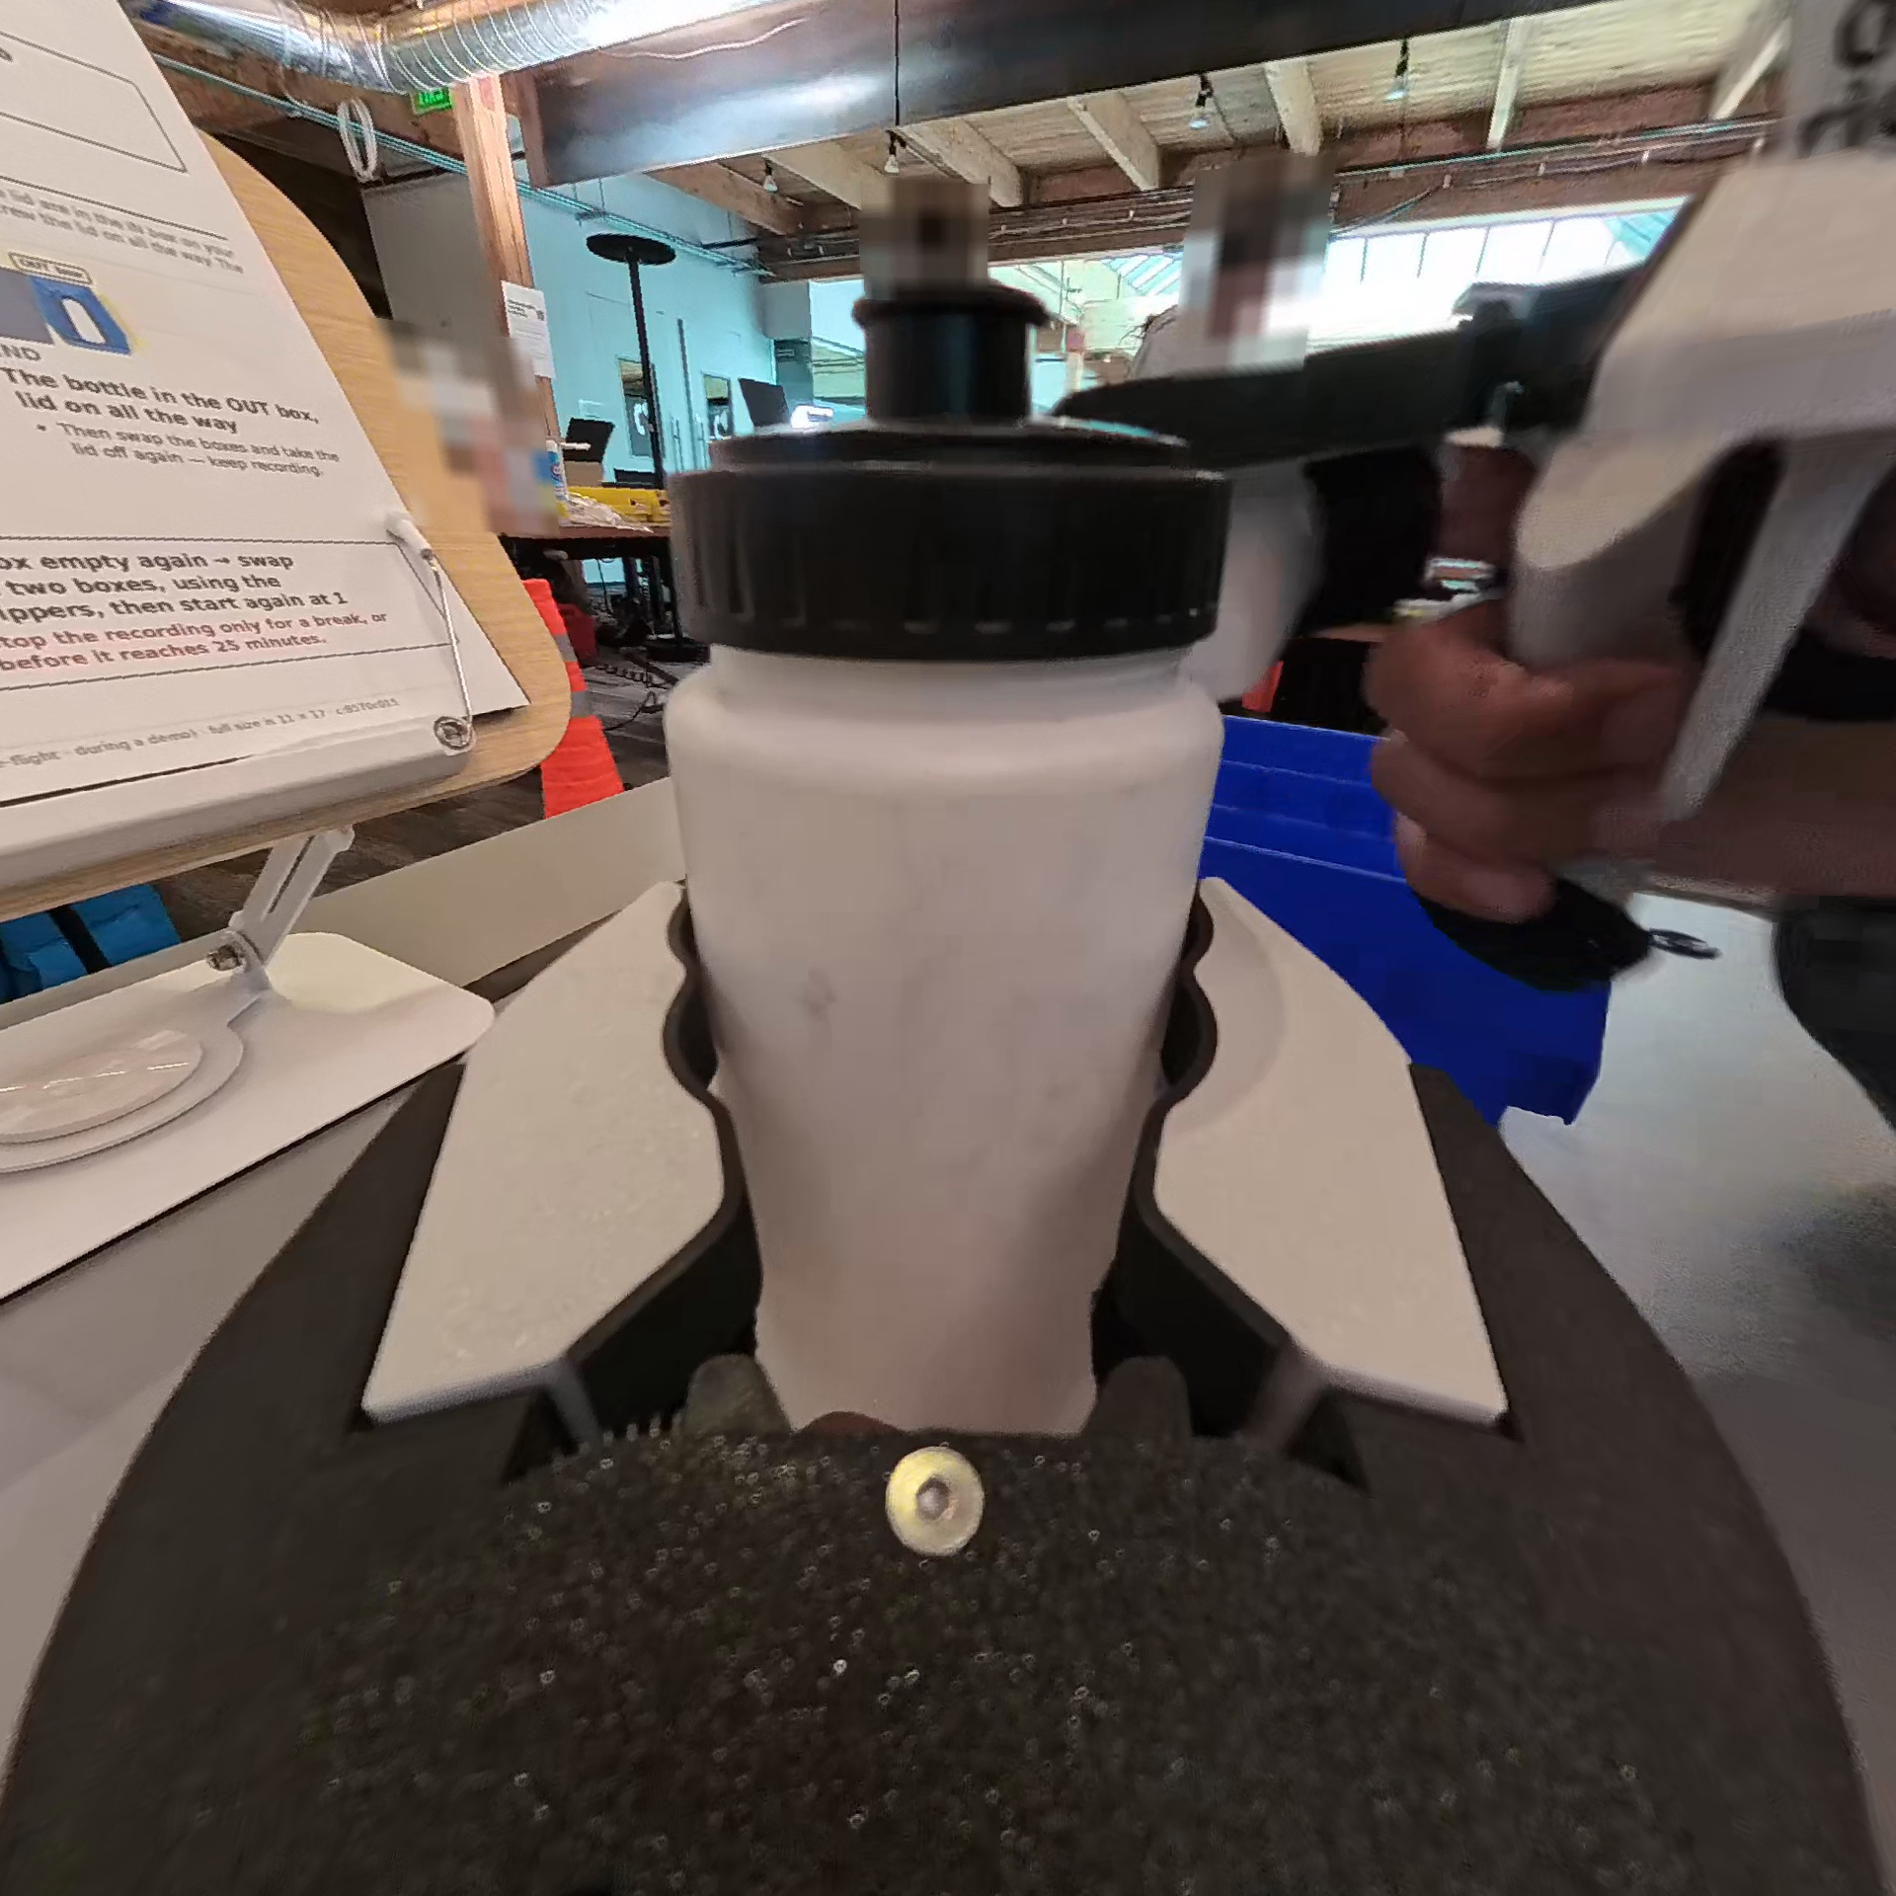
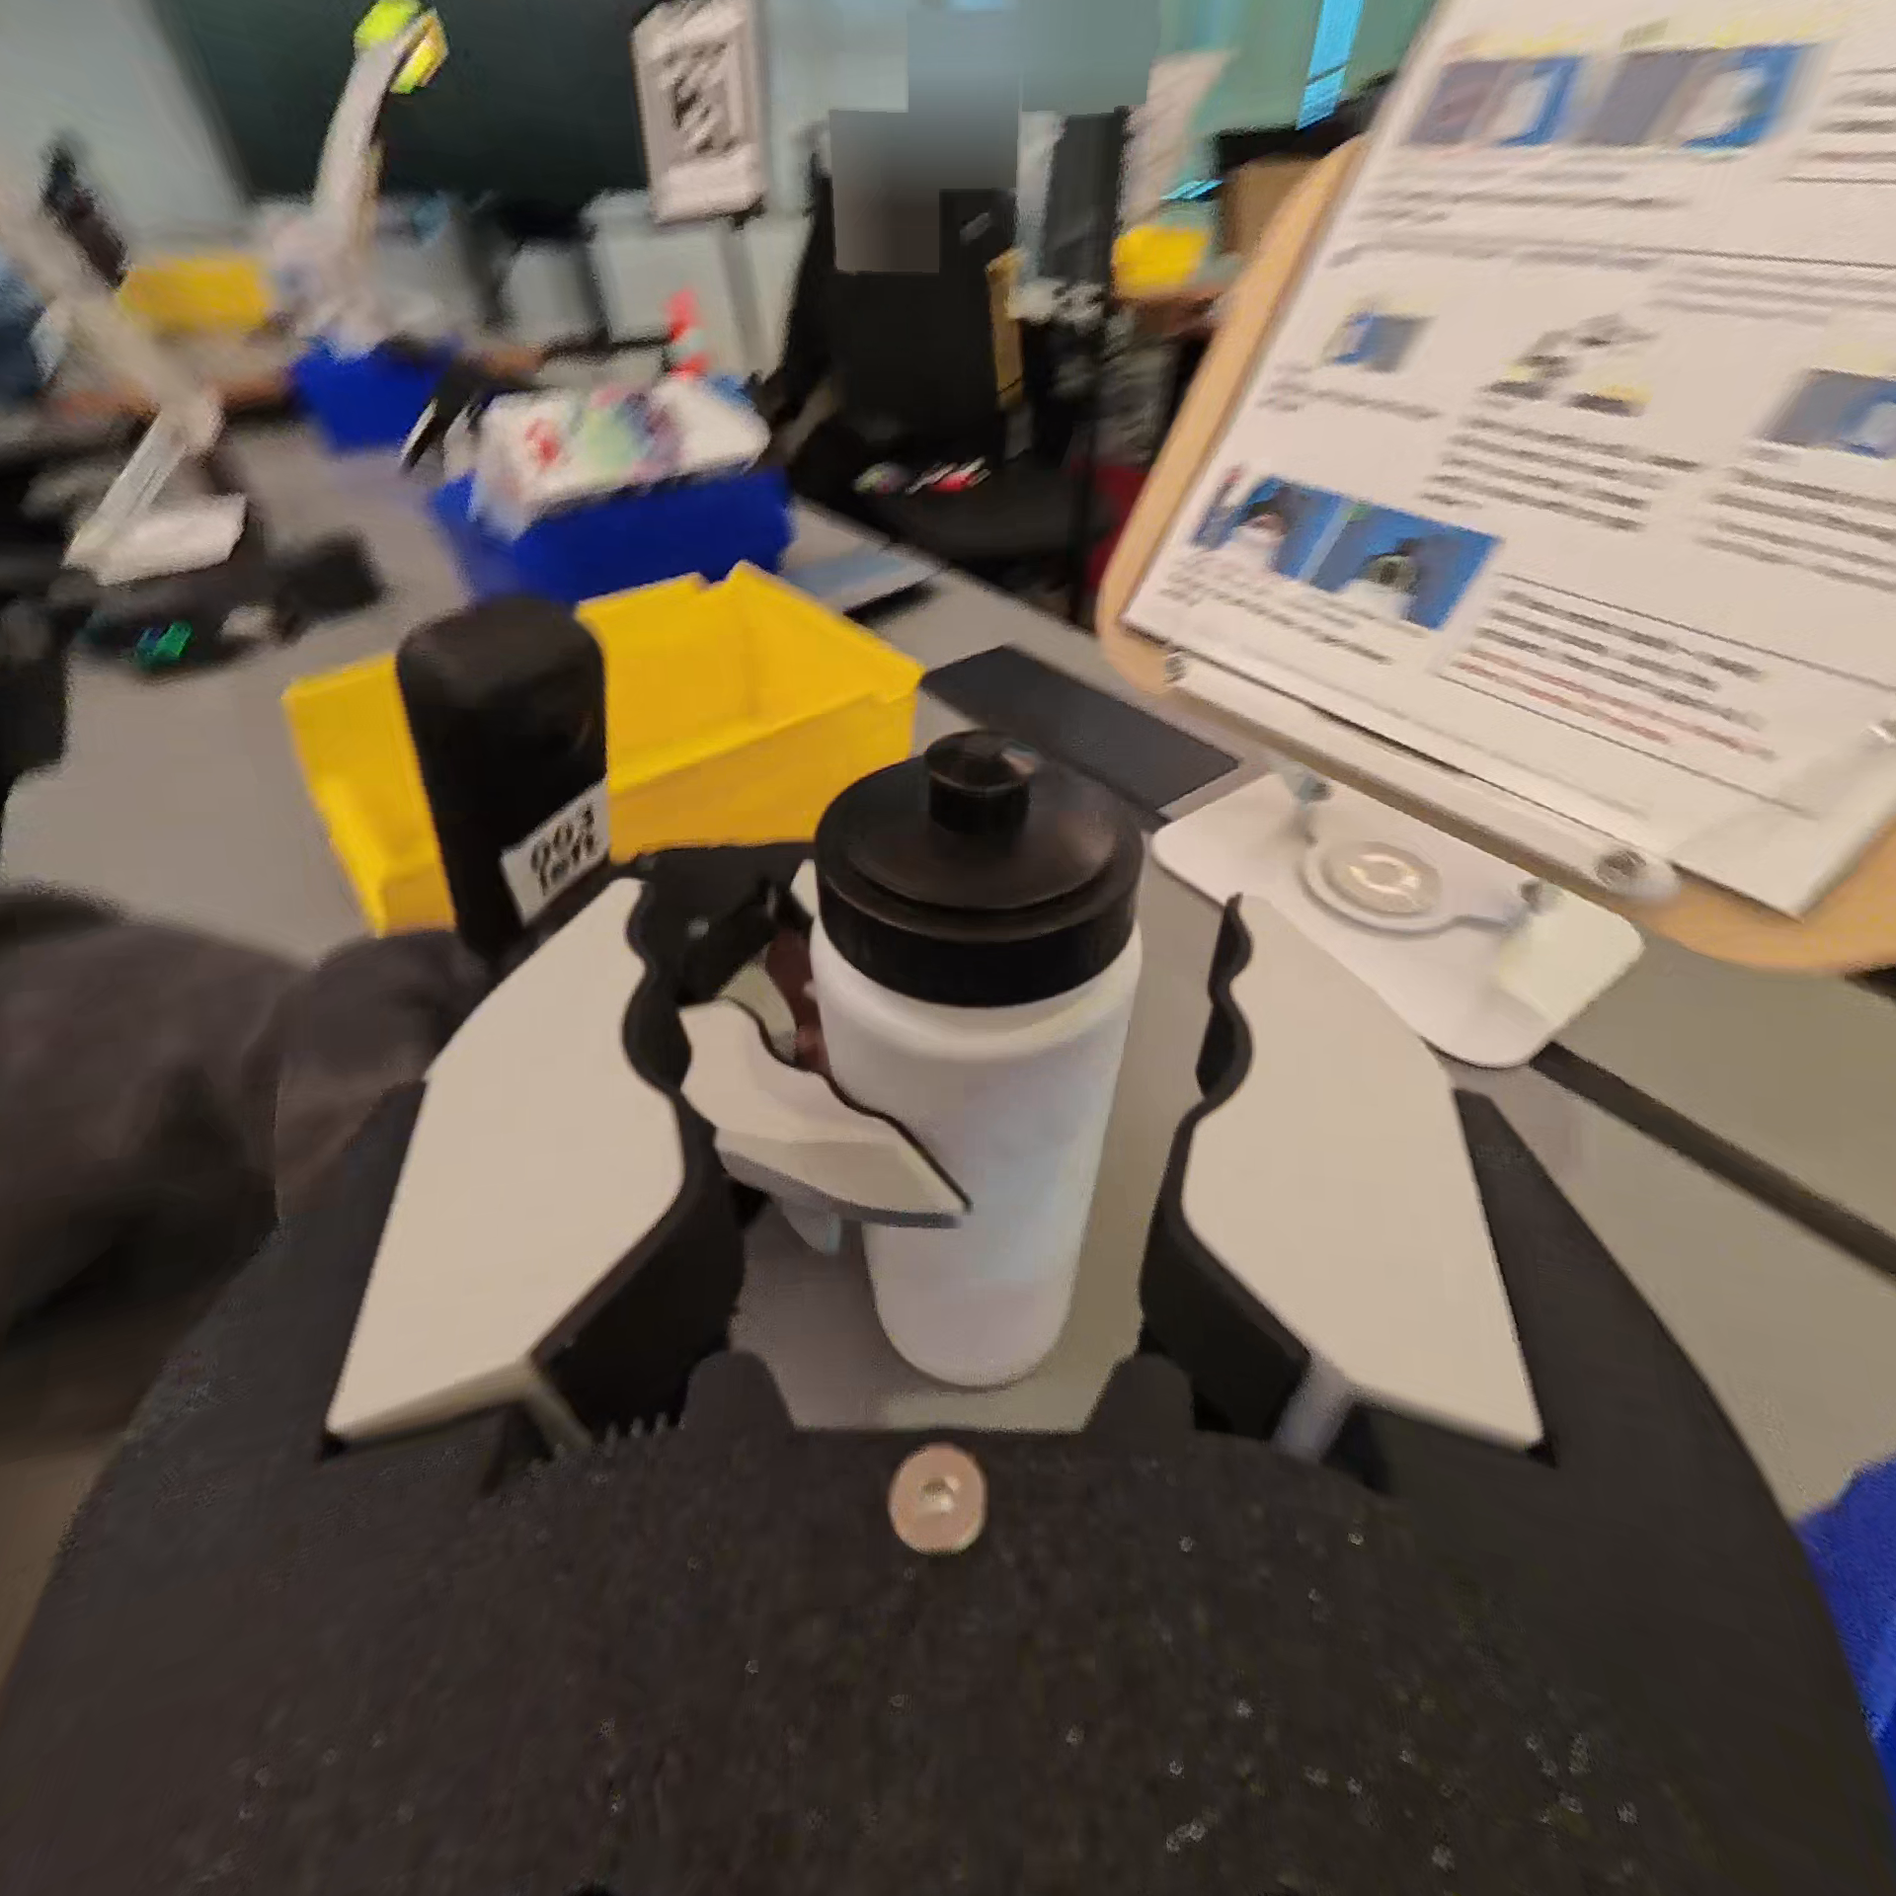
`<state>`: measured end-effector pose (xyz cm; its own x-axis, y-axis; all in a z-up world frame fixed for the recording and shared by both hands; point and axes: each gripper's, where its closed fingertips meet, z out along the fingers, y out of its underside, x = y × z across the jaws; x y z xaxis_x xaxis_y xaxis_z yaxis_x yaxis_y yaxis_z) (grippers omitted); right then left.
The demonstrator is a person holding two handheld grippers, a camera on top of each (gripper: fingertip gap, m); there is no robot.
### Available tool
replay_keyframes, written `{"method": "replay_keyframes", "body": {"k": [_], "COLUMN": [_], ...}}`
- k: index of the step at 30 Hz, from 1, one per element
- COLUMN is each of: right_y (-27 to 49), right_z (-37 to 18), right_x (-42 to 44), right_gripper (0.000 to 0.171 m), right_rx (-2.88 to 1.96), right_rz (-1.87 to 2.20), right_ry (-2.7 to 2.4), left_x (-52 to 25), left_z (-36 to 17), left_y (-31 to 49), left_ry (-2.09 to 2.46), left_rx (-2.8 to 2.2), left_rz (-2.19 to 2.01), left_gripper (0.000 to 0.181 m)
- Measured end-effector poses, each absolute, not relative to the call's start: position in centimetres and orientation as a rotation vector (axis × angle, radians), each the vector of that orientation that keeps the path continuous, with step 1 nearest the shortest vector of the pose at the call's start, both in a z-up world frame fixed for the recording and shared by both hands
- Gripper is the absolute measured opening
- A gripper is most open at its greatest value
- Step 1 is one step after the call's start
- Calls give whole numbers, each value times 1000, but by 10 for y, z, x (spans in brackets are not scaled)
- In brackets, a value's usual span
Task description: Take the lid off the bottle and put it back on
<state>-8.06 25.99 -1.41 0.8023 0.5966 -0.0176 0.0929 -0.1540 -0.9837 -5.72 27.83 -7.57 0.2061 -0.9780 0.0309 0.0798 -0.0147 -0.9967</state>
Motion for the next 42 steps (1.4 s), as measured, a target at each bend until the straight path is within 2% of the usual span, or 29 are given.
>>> {"method": "replay_keyframes", "body": {"k": [2,4,11,14,15,30,42], "right_y": [256,255,277,285,285,277,269], "right_z": [-10,-16,-28,-28,-29,-32,-34], "right_x": [-80,-84,-92,-87,-87,-91,-90], "right_gripper": [99,93,94,72,72,72,72], "right_rx": [-1664,-1697,-1730,-1761,-1778,-1789,-1525], "right_rz": [472,472,281,185,195,740,1028], "right_ry": [-327,-190,-52,-90,-119,-1047,-1787], "left_x": [-58,-58,-59,-58,-58,-57,-58], "left_z": [-76,-76,-76,-77,-77,-78,-78], "left_y": [279,279,279,279,280,279,276], "left_ry": [979,973,969,971,974,992,1006], "left_rx": [-1260,-1263,-1264,-1265,-1266,-1264,-1257], "left_rz": [-1094,-1082,-1069,-1066,-1065,-1070,-1086], "left_gripper": [86,86,86,86,86,86,86]}}
